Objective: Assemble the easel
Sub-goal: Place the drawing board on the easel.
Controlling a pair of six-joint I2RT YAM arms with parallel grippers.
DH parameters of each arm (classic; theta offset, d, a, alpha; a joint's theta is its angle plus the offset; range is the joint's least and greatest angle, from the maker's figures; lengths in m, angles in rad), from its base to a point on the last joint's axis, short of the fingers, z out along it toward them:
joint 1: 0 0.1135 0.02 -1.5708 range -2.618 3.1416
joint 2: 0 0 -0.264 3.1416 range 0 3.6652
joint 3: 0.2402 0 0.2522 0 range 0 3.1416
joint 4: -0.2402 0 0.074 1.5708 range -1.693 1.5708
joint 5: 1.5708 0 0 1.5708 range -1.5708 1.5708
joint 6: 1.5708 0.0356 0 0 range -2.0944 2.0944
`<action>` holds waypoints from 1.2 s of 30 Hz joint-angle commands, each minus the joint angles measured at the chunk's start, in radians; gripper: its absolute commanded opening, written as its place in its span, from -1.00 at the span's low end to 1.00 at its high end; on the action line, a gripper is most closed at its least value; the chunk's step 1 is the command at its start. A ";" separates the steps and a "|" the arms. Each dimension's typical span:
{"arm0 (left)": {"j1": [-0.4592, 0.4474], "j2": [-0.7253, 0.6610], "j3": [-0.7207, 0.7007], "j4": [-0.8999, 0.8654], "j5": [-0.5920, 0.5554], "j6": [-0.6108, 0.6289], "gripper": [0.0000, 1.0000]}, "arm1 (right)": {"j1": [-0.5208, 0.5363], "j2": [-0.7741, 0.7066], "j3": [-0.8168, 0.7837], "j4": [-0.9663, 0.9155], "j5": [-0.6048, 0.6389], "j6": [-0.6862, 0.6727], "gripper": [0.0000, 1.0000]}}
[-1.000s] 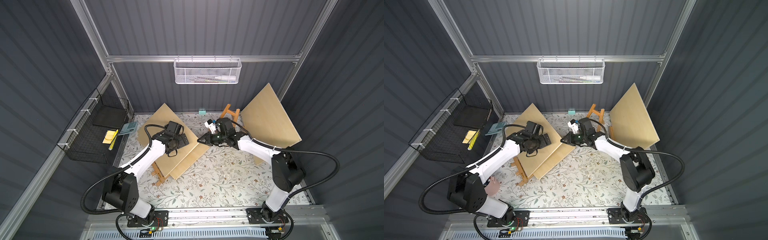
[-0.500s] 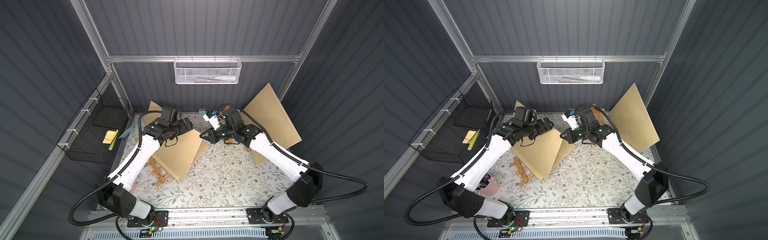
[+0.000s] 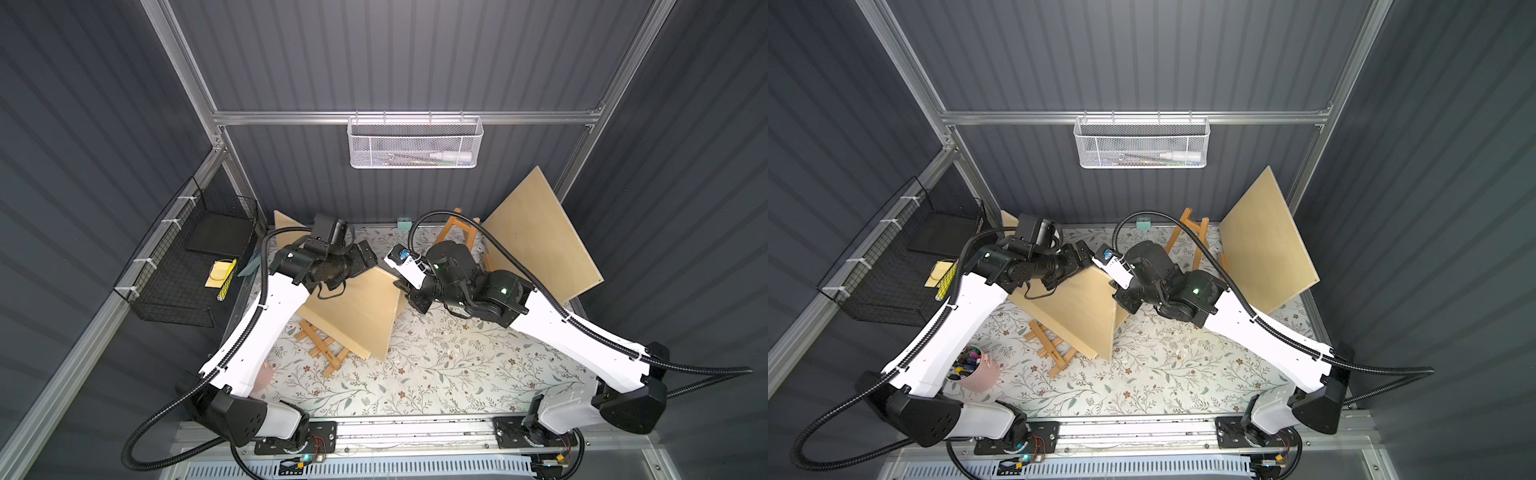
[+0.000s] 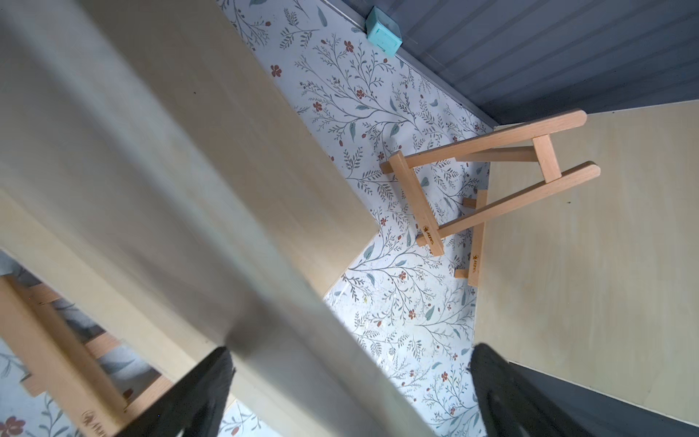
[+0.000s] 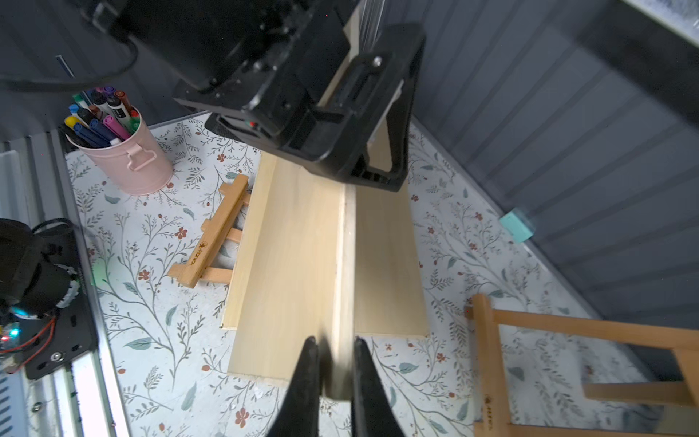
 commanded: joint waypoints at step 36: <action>-0.109 0.098 0.085 0.174 -0.003 -0.149 -1.00 | 0.223 -0.112 -0.122 -0.046 0.270 -0.153 0.31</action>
